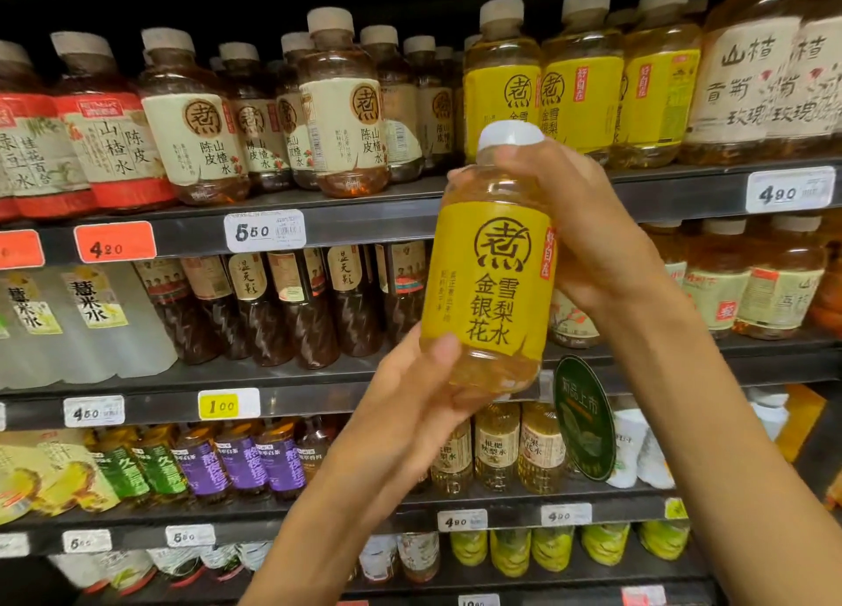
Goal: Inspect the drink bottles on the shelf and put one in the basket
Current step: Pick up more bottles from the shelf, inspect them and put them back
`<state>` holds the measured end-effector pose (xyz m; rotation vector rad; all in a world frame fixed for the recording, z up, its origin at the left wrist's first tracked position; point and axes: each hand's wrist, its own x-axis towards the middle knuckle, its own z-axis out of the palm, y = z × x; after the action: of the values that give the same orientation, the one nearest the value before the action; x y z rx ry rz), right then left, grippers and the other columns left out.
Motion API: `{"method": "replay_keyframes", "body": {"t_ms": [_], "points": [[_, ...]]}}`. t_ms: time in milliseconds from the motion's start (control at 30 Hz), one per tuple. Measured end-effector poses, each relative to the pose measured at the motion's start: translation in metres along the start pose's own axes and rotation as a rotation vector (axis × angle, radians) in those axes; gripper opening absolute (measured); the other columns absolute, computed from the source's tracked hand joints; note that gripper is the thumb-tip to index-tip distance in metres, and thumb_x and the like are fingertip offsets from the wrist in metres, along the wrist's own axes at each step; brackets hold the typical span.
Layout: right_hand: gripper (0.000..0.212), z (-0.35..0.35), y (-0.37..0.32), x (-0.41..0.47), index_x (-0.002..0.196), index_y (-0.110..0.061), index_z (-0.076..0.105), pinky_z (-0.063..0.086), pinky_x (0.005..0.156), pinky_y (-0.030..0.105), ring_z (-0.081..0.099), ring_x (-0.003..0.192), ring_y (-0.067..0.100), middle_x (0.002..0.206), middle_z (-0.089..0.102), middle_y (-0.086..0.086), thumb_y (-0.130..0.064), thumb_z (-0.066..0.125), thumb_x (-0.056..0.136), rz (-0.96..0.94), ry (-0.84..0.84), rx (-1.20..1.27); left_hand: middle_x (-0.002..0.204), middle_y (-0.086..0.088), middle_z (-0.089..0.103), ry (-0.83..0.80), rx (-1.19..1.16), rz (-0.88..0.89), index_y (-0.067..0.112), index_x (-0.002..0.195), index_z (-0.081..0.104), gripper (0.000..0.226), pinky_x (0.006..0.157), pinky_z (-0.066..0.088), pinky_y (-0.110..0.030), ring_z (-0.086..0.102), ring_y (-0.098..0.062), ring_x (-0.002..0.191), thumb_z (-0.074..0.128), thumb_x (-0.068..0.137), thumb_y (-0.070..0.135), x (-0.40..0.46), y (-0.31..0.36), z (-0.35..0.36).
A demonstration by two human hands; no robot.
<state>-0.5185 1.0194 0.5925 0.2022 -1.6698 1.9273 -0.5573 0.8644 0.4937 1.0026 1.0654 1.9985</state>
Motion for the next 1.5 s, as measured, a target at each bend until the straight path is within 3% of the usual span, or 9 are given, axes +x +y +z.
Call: {"method": "replay_keyframes", "body": {"t_ms": [233,400,600,767,900,1033,1133,1300,1500], "points": [[0.038,0.007,-0.009,-0.011,0.12,-0.018,0.053,0.054,0.076,0.028,0.069,0.095,0.016,0.106,0.073,0.008,-0.028,0.059,0.084,-0.167,-0.107,-0.184,0.113,0.001,0.071,0.027,0.265,0.119,0.037,0.108,0.068,0.049,0.084,0.052,-0.019,0.067,-0.015,0.106,0.084,0.063,0.047,0.001,-0.003,0.003],[0.048,0.007,-0.003,-0.017,0.13,-0.02,0.048,0.052,0.081,0.025,0.066,0.107,0.014,0.117,0.067,-0.001,-0.035,0.059,0.085,-0.147,-0.182,-0.194,0.111,-0.002,0.072,0.129,0.332,0.227,0.023,0.119,0.057,0.058,0.08,0.054,-0.021,0.069,-0.017,0.101,0.079,0.066,0.026,0.002,-0.007,-0.004],[0.048,0.008,0.004,-0.031,0.123,-0.015,0.053,0.052,0.088,0.036,0.062,0.111,0.022,0.118,0.066,0.007,-0.028,0.061,0.077,-0.264,-0.274,-0.176,0.119,0.006,0.067,0.107,0.582,0.273,0.04,0.123,0.05,0.069,0.085,0.052,-0.019,0.065,-0.012,0.109,0.082,0.067,0.017,0.002,0.003,-0.013],[0.052,0.012,0.004,-0.041,0.12,-0.005,0.053,0.049,0.093,0.033,0.058,0.109,0.026,0.118,0.059,0.02,-0.018,0.07,0.073,-0.363,-0.389,-0.377,0.121,0.011,0.064,0.13,0.787,0.245,0.023,0.134,0.044,0.083,0.087,0.05,-0.016,0.061,-0.007,0.113,0.087,0.064,0.014,0.005,0.006,-0.019],[0.048,0.015,0.004,-0.048,0.115,-0.002,0.055,0.047,0.094,0.047,0.057,0.109,0.029,0.114,0.059,0.018,-0.016,0.072,0.072,-0.428,-0.447,-0.438,0.122,-0.001,0.064,0.109,0.855,0.243,0.001,0.132,0.047,0.077,0.083,0.05,-0.012,0.061,-0.007,0.111,0.085,0.065,0.001,0.005,0.004,-0.024],[0.045,0.018,0.001,-0.05,0.114,-0.004,0.055,0.048,0.093,0.042,0.058,0.108,0.027,0.113,0.059,0.018,-0.015,0.071,0.073,-0.465,-0.442,-0.433,0.121,0.0,0.064,0.101,0.846,0.229,0.006,0.133,0.046,0.08,0.085,0.051,-0.015,0.062,-0.008,0.111,0.087,0.064,0.002,0.003,0.011,-0.023],[0.045,0.021,0.0,-0.047,0.115,-0.005,0.054,0.048,0.091,0.03,0.058,0.108,0.026,0.114,0.06,0.017,-0.016,0.069,0.075,-0.434,-0.397,-0.371,0.114,0.008,0.069,0.09,0.811,0.196,0.017,0.129,0.049,0.078,0.083,0.052,-0.017,0.065,-0.006,0.106,0.088,0.062,0.007,-0.002,0.015,-0.022],[0.042,0.019,0.002,-0.034,0.114,-0.019,0.056,0.053,0.09,0.04,0.058,0.112,0.032,0.121,0.059,0.02,-0.031,0.064,0.074,-0.25,-0.326,-0.191,0.105,0.016,0.072,0.028,0.715,0.117,0.048,0.105,0.06,0.061,0.075,0.053,-0.013,0.069,-0.004,0.096,0.083,0.056,0.019,-0.01,0.019,-0.023],[0.033,0.023,0.0,-0.02,0.108,-0.01,0.061,0.051,0.086,0.035,0.065,0.103,0.028,0.103,0.071,0.008,-0.025,0.059,0.078,0.0,-0.563,-0.078,0.096,0.03,0.07,-0.058,0.619,0.031,0.057,0.095,0.062,0.06,0.069,0.052,-0.008,0.067,0.007,0.09,0.081,0.057,0.015,-0.016,0.005,-0.021]]}}
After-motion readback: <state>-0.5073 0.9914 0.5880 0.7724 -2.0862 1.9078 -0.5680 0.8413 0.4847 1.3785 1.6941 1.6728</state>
